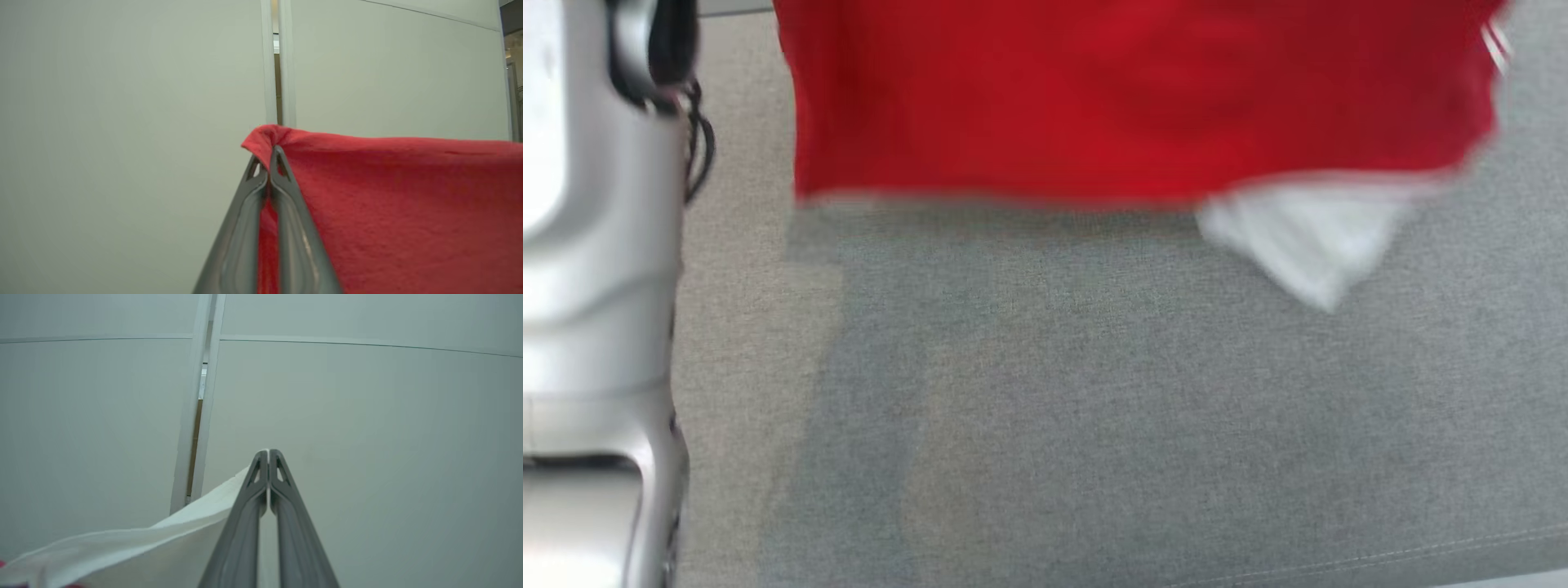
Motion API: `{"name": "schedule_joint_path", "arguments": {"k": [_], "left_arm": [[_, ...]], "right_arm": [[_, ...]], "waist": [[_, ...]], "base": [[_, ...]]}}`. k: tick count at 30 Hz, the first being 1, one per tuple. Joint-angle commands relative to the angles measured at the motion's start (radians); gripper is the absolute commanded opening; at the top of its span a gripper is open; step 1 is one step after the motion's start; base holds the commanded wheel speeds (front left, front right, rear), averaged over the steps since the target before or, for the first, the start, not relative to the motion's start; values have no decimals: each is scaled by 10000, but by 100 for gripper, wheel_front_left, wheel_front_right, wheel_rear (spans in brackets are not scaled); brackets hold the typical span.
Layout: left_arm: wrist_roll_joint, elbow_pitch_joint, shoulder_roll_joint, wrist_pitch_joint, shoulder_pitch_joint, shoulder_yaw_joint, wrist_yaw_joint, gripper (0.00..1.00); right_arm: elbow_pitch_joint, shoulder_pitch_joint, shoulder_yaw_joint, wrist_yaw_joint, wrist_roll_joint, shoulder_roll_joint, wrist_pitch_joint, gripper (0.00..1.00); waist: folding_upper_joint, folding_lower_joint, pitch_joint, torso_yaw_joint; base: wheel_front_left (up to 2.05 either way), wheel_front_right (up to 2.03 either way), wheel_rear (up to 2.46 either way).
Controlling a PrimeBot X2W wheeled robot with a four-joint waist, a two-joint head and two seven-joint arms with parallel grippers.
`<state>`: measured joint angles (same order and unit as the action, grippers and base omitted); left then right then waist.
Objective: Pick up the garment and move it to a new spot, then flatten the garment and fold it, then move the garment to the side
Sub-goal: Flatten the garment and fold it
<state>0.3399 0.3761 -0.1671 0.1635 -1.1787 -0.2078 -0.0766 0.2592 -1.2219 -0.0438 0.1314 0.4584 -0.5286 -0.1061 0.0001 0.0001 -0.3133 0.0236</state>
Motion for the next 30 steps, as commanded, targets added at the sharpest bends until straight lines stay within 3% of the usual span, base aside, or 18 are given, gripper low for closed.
{"name": "schedule_joint_path", "arguments": {"k": [1, 7, 12, 18, 24, 30], "left_arm": [[-41, 684, 1, 293, -510, 141, 121, 0], [-162, 3830, 132, 903, -1493, 428, 541, 0], [-105, 5954, 294, 1008, -867, 656, 800, 0], [-107, 6798, 565, 1018, 219, 1004, 1049, 0], [-149, 6336, 891, 1007, 1414, 1222, 631, 0], [-543, 4580, 1113, 1006, 3553, 1439, 315, 0]], "right_arm": [[477, -585, -244, -14, -96, 180, -219, 0], [3105, -1879, -1465, -14, 73, 1406, -891, 0], [5041, -1441, -2229, -14, 464, 2438, -1364, 0], [6602, -408, -3297, -14, 1058, 3248, -1580, 0], [6132, 1141, -3547, -14, 1555, 2972, -1595, 0], [4040, 3903, -2847, -14, 1522, 2580, -1598, 0]], "waist": [[-1, -1, -129, 183], [-1, -1, -316, 559], [-1, -1, -575, 854], [-1, -1, -1270, 998], [-1, -1, -1487, 665], [-1, -1, -1075, 442]], "base": [[0, 0, 0], [0, 0, 0], [0, 0, 0], [0, 0, 0], [0, 0, 0], [0, 0, 0]]}}
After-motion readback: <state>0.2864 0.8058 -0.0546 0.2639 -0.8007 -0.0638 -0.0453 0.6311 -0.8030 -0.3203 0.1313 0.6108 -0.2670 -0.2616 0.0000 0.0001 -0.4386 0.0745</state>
